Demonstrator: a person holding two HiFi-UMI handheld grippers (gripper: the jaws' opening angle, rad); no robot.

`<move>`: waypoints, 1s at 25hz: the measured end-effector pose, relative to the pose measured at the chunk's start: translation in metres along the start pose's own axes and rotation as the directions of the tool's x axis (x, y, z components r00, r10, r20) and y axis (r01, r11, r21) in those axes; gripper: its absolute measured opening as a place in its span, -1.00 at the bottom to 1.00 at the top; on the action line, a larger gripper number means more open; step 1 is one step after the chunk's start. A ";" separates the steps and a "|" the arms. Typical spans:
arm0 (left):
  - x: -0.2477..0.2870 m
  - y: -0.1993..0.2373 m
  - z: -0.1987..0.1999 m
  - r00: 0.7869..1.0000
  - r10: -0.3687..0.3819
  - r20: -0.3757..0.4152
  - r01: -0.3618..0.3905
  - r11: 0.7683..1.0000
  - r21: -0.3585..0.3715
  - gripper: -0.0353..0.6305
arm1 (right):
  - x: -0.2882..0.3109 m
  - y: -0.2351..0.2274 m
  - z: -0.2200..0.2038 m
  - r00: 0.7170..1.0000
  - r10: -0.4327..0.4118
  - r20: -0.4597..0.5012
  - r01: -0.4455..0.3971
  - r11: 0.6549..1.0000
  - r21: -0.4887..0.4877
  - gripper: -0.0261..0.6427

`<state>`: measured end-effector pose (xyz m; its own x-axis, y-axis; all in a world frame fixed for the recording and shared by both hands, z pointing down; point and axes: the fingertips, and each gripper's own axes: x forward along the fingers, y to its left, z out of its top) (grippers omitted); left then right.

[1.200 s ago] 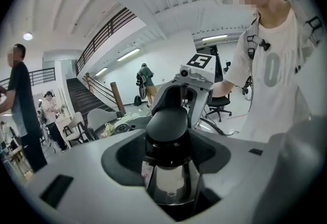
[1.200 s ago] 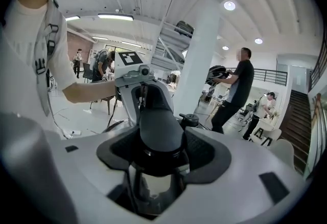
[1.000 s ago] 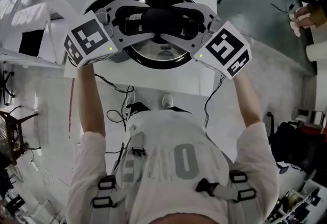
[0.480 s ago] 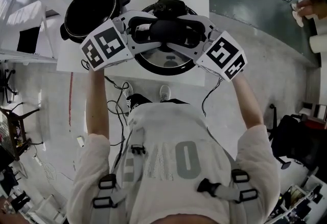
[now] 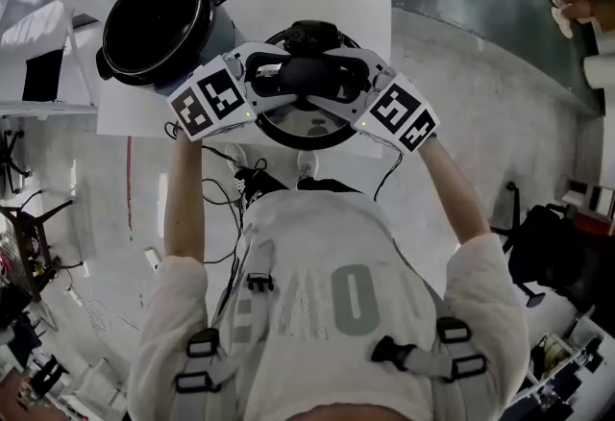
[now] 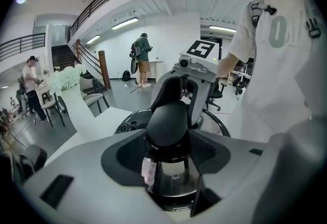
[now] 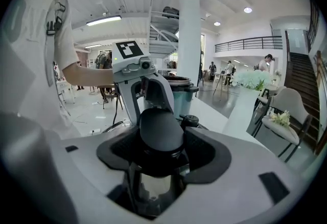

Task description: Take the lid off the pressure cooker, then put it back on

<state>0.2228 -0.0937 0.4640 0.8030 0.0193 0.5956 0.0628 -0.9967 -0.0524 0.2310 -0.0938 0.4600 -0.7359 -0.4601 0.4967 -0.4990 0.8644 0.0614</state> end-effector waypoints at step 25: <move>0.062 0.010 -0.086 0.984 -0.026 -0.176 0.024 1.000 -0.013 -0.14 | 0.060 -0.008 -0.095 0.989 -0.005 -0.147 0.003 1.000 -0.011 -0.07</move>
<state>0.2223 -0.1094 0.5694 0.6841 0.0310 0.7288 0.0747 -0.9968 -0.0276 0.2349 -0.1093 0.5712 -0.6582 -0.4296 0.6182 -0.4963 0.8651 0.0728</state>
